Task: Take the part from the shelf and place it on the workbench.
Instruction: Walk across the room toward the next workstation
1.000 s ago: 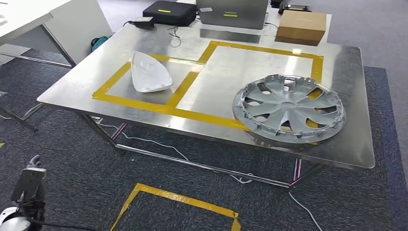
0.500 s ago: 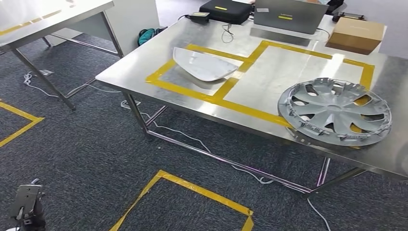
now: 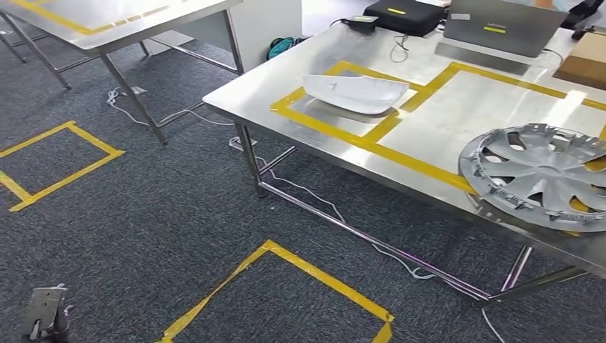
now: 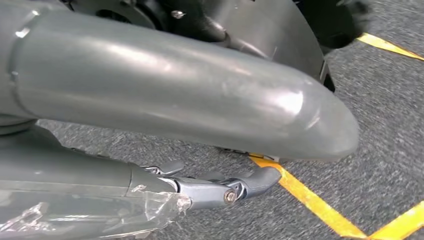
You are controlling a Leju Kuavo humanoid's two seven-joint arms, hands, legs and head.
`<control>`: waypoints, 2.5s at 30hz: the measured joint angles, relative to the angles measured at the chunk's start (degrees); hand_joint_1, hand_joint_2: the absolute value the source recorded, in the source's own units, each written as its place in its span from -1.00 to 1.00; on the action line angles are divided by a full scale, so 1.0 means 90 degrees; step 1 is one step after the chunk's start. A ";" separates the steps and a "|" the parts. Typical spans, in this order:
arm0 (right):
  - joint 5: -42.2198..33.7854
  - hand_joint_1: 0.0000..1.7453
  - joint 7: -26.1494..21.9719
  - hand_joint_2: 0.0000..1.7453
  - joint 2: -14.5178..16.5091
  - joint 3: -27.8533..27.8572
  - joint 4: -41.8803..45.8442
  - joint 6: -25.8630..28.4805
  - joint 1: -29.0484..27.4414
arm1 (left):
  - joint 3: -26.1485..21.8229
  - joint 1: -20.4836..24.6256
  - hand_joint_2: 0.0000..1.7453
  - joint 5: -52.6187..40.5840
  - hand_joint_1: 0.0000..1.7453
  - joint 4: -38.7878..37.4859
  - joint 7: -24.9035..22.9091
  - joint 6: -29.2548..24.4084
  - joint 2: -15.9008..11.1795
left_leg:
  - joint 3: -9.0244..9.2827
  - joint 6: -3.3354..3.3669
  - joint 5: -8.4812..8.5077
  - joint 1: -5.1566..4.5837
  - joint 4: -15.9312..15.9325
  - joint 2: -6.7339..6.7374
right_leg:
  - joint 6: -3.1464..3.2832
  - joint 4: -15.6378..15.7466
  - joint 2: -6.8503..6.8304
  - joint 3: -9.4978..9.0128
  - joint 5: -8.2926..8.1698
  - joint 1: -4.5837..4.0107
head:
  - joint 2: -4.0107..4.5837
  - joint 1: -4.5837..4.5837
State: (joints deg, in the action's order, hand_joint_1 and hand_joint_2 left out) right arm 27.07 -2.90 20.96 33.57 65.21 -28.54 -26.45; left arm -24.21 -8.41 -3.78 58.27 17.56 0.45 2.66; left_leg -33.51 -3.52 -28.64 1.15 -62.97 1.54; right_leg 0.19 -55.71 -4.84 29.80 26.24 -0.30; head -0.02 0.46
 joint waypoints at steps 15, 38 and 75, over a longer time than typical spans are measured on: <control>0.0642 -1.00 -0.0033 -1.00 -0.0002 0.0352 -0.0111 -0.0244 0.0166 | -0.0111 0.0247 -1.00 -0.0433 -1.00 -0.2154 0.0467 -0.0154 0.0301 | 0.0231 0.0441 0.0449 -0.0114 0.0851 -0.0618 | -0.0186 -0.1206 0.0663 0.0396 0.0556 0.0038 | 0.0000 0.0053; -0.0675 -1.00 0.0648 -1.00 -0.0002 0.0213 0.0211 -0.0049 -0.0099 | 0.0192 0.0438 -1.00 -0.0756 -1.00 -0.2802 0.0872 -0.0528 0.0596 | 0.0268 0.0365 0.0351 -0.0085 0.0803 0.0042 | -0.0269 -0.0336 0.0004 -0.0110 0.0465 0.0043 | 0.0000 0.0009; -0.0443 -1.00 0.0387 -1.00 -0.0063 0.0522 0.0399 -0.0092 -0.0207 | 0.1304 0.0981 -1.00 0.0421 -1.00 -0.3751 0.1100 -0.0772 0.0593 | 0.0236 0.0462 0.0419 -0.0124 0.0822 -0.0486 | -0.0326 -0.1910 0.0535 0.0729 0.0964 0.0079 | 0.0000 0.0004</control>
State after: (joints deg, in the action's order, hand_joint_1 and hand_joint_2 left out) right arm 23.09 0.58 20.39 38.27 68.80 -29.37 -28.31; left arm -12.47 0.42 0.01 24.50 27.45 -6.50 7.99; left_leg -31.39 0.63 -24.87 0.03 -55.57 -2.83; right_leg -2.75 -72.90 -0.02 36.36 34.92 0.40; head -0.02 0.50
